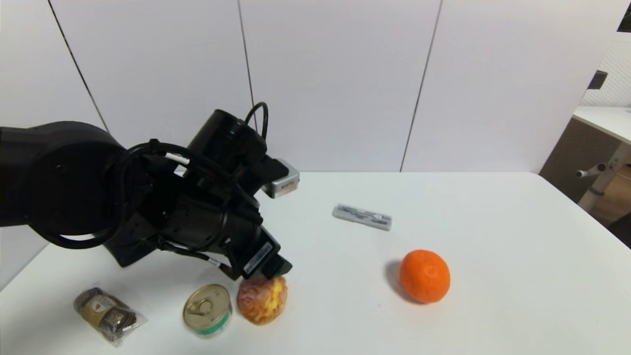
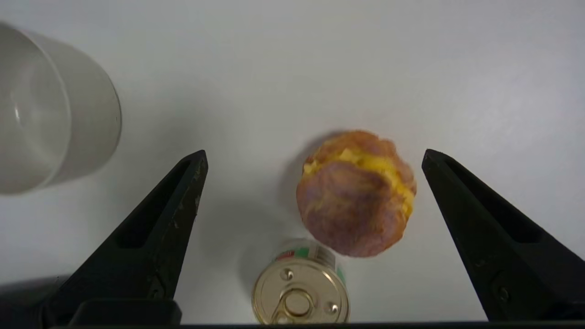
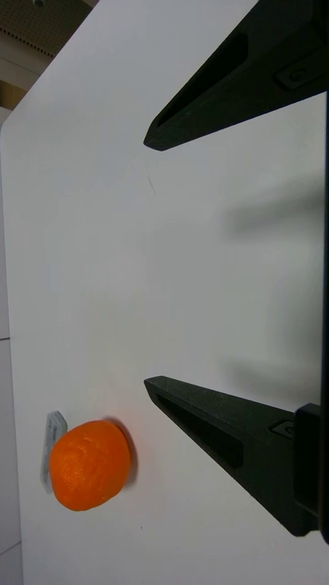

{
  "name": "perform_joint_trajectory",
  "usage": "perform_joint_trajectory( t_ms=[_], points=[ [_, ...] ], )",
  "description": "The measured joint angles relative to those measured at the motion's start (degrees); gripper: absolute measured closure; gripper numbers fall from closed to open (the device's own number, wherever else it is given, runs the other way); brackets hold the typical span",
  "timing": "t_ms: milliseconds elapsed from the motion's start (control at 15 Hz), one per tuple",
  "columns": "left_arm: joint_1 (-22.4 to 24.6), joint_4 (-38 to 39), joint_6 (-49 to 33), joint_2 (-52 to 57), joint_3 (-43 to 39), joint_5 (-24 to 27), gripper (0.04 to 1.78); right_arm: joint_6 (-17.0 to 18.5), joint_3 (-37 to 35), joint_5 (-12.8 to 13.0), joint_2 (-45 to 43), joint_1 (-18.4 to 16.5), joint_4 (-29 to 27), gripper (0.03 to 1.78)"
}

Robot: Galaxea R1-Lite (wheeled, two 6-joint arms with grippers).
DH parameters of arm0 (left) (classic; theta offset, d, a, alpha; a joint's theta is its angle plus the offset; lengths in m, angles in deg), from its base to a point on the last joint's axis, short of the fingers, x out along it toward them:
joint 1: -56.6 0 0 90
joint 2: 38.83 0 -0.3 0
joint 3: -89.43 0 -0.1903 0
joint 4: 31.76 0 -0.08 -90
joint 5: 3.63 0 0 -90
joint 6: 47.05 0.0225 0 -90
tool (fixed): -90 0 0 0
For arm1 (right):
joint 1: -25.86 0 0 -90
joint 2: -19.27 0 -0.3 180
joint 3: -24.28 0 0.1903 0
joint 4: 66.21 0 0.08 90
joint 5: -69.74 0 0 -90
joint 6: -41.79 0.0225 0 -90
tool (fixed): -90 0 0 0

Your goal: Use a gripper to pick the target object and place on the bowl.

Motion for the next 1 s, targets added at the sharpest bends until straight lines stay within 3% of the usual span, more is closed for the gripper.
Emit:
perform_joint_trajectory(
  t_ms=[200,1000],
  points=[
    [0.0,-3.39,-0.09,-1.68,-0.13,-2.07,0.13,0.0,0.0,0.0,0.0,0.0,-0.01,0.11],
    [-1.54,-6.12,-3.36,-5.05,-1.23,-1.52,0.13,0.0,0.0,-0.04,0.0,0.0,0.0,0.11]
  ],
)
